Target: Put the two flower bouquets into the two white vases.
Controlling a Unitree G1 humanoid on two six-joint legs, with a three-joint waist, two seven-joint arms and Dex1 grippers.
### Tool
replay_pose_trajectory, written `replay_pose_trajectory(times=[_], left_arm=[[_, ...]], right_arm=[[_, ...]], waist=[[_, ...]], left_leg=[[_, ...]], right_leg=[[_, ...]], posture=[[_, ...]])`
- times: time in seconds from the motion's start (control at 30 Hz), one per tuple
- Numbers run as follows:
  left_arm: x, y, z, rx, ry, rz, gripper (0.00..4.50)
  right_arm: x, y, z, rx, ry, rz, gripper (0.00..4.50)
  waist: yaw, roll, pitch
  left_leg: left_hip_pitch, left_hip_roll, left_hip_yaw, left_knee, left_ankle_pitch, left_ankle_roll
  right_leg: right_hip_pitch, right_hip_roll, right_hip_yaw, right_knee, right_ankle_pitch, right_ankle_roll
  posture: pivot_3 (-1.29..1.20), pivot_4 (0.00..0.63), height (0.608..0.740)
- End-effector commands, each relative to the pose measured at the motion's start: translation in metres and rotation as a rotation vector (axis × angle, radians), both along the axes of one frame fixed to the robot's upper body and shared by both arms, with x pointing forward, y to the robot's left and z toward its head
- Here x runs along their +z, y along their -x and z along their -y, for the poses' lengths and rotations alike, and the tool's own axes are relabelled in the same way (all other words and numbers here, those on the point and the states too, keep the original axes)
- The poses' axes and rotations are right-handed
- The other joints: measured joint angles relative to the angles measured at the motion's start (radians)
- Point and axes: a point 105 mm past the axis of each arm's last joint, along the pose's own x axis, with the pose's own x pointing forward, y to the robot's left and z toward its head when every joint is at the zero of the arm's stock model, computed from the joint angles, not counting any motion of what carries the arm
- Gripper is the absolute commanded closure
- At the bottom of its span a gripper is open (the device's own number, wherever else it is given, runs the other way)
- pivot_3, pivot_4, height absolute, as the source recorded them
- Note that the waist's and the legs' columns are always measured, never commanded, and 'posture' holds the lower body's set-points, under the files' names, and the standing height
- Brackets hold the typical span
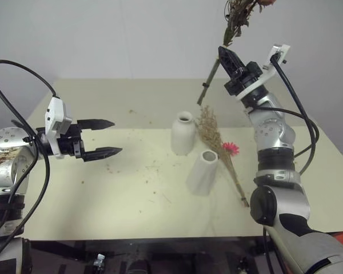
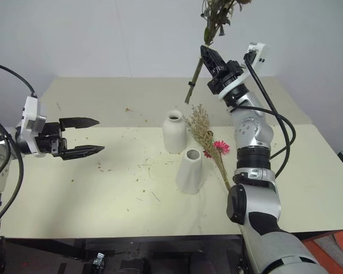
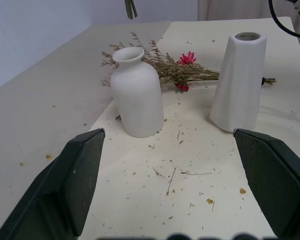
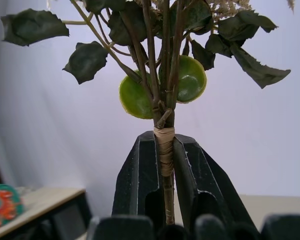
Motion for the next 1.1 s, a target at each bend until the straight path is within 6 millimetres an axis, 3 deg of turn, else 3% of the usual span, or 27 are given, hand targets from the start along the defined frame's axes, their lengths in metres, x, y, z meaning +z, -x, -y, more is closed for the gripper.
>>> replay_pose_trajectory(times=[0.03, 0.3, 1.1], left_arm=[[0.015, 0.006, -0.002, 0.011, 0.008, 0.059, 0.0], [0.013, 0.014, -0.005, 0.042, 0.005, 0.055, 0.0], [0.012, 0.021, -0.013, 0.089, 0.003, 0.06, 0.0]], right_arm=[[0.02, 0.005, -0.009, 0.049, -0.033, 0.081, 4.31], [0.006, -0.004, -0.033, 0.107, 0.006, 0.049, 4.31], [-0.045, -0.013, -0.045, 0.079, 0.121, 0.012, 4.31]], waist=[[0.0, 0.0, 0.0], [-0.001, 0.0, 0.0], [-0.021, 0.0, 0.0]], left_leg=[[0.0, 0.0, 0.0, 0.0, 0.0, 0.0], [0.0, 0.0, 0.0, 0.0, 0.0, 0.0], [0.0, 0.0, 0.0, -0.001, 0.0, 0.0]], right_leg=[[0.0, 0.0, 0.0, 0.0, 0.0, 0.0], [0.0, 0.0, 0.0, 0.0, 0.0, 0.0], [0.0, 0.0, 0.0, 0.0, 0.0, -0.001]], posture=[[0.0, 0.15, 0.74], [0.0, 0.15, 0.74], [0.0, 0.15, 0.74]])
